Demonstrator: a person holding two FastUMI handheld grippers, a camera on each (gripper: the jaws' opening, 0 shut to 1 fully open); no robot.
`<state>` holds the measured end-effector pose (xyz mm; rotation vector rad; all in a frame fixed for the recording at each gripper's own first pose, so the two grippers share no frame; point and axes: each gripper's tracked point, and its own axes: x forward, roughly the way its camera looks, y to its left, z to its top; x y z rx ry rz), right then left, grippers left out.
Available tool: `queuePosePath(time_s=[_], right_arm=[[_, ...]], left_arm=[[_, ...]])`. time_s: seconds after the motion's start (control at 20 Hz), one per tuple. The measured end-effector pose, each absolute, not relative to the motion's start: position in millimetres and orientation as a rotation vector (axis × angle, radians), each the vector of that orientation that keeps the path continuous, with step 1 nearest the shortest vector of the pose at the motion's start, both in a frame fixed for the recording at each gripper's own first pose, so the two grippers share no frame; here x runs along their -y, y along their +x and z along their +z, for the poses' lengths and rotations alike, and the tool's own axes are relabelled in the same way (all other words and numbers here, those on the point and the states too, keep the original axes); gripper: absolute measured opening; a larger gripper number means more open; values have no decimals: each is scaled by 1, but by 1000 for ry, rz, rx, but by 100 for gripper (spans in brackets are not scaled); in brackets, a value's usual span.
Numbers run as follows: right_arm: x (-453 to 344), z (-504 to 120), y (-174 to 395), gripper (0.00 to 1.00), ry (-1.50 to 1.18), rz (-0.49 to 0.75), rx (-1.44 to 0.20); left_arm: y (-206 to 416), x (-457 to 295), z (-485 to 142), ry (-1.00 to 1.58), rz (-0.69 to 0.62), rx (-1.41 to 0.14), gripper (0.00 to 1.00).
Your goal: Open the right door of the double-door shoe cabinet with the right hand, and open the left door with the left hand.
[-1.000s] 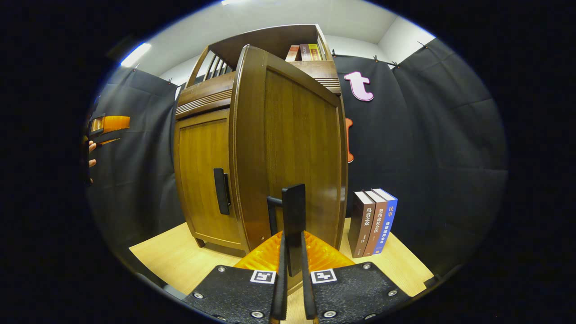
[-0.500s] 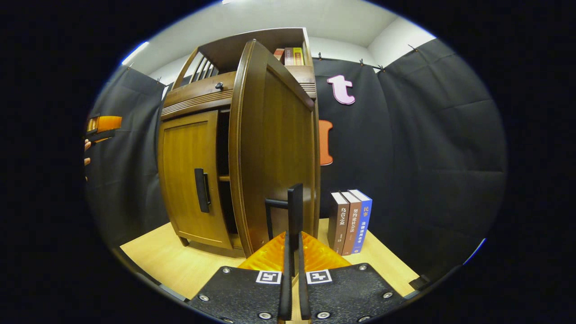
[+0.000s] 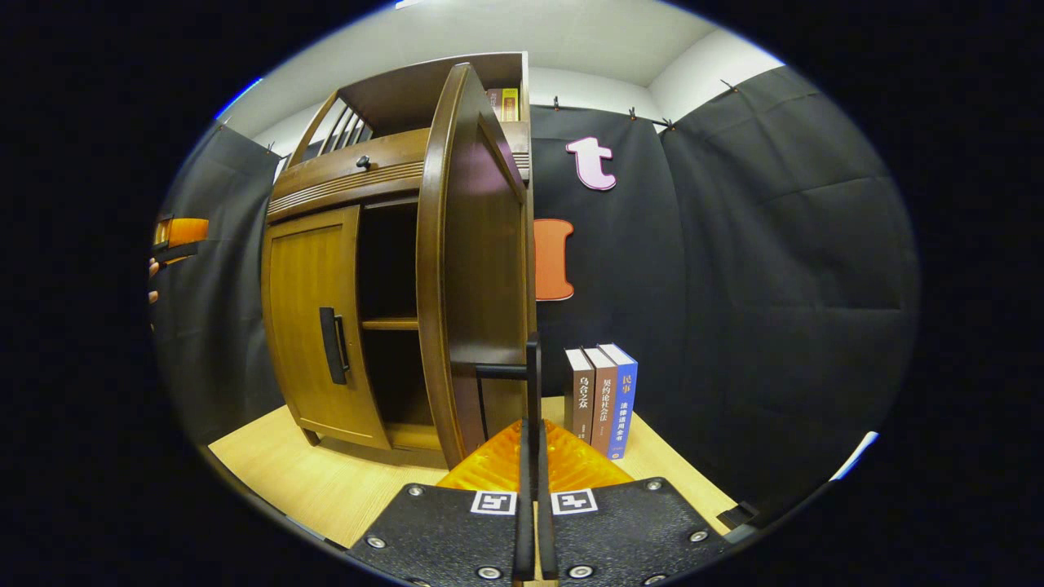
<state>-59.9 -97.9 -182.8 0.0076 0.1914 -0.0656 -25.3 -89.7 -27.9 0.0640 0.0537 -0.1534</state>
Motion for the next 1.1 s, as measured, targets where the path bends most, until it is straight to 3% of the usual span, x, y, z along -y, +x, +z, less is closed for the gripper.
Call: queuePosePath(time_s=[0.55,0.6,0.65,0.7,0.75,0.8,0.85,0.9,0.95,1.05,1.1], right_arm=[[134,-185,-58,1,33,-80,-183],[136,-185,-58,11,34,-79,-179],[138,-185,-58,11,40,-78,-175],[140,-186,-59,2,43,-82,-174],[144,-186,-61,12,43,-91,-174],[150,-186,-64,4,39,-110,-173],[158,-185,-68,4,30,-135,-169],[165,-185,-72,13,19,-162,-165],[173,-184,-77,2,7,-189,-156],[176,-183,-85,0,22,-194,-151],[181,-181,-87,0,24,-197,-150]], left_arm=[[-19,118,-35,68,-171,-56,99],[-18,119,-36,71,-170,-54,99],[-16,121,-37,75,-168,-53,99],[-14,122,-39,81,-167,-52,99],[-12,123,-42,88,-165,-53,99],[-11,124,-44,89,-166,-55,99],[-9,127,-48,86,-167,-58,99],[-6,128,-53,83,-167,-63,96],[-4,130,-58,79,-170,-67,96],[3,135,-70,75,-173,-82,94],[7,138,-77,70,-175,-89,99]])
